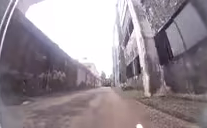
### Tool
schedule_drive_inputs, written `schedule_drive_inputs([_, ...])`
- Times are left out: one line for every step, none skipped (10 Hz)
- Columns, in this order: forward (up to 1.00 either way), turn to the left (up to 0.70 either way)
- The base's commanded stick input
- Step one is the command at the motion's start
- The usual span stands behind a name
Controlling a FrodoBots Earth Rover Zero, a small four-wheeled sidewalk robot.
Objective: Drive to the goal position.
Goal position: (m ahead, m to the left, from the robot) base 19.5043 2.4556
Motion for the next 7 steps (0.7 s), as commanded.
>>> schedule_drive_inputs([1.0, 0.0])
schedule_drive_inputs([1.0, 0.0])
schedule_drive_inputs([1.0, 0.0])
schedule_drive_inputs([1.0, 0.0])
schedule_drive_inputs([1.0, 0.0])
schedule_drive_inputs([1.0, 0.0])
schedule_drive_inputs([1.0, 0.0])
